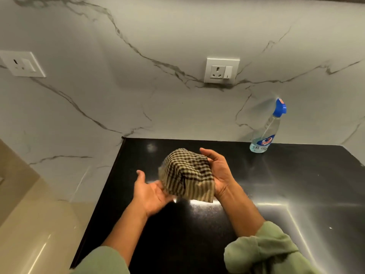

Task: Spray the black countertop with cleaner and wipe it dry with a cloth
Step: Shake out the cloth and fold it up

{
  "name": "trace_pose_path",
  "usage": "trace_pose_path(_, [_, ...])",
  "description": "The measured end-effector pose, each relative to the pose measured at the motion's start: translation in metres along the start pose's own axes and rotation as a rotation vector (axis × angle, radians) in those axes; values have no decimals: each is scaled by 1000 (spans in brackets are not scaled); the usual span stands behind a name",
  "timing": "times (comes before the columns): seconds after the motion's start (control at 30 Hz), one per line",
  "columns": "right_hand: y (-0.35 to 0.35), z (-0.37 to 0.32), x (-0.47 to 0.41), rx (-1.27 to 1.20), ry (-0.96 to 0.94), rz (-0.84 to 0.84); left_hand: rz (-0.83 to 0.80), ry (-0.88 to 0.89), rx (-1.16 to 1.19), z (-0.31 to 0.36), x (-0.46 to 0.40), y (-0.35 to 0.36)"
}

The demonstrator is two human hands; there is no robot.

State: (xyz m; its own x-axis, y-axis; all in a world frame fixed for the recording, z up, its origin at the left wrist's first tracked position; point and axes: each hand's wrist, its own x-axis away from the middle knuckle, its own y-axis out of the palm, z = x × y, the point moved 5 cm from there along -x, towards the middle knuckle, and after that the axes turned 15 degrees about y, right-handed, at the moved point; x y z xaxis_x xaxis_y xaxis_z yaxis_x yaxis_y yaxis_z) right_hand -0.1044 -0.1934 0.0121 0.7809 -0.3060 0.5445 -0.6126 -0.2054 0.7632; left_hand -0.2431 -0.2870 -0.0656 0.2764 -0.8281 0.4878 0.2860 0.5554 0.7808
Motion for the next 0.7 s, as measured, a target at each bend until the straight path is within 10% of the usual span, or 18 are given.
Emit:
trace_pose_path(0.17, [-9, -8, 4, -23, 6, 61, -239, 99, -22, -9, 16, 20])
trace_pose_path(0.53, [-14, -29, 25, 224, 140, 377, -241, 196, -584, 45, 8, 34])
trace_pose_path(0.7, [22, -72, 45, 483, -96, 263, -394, 383, -690, 91, 17, 90])
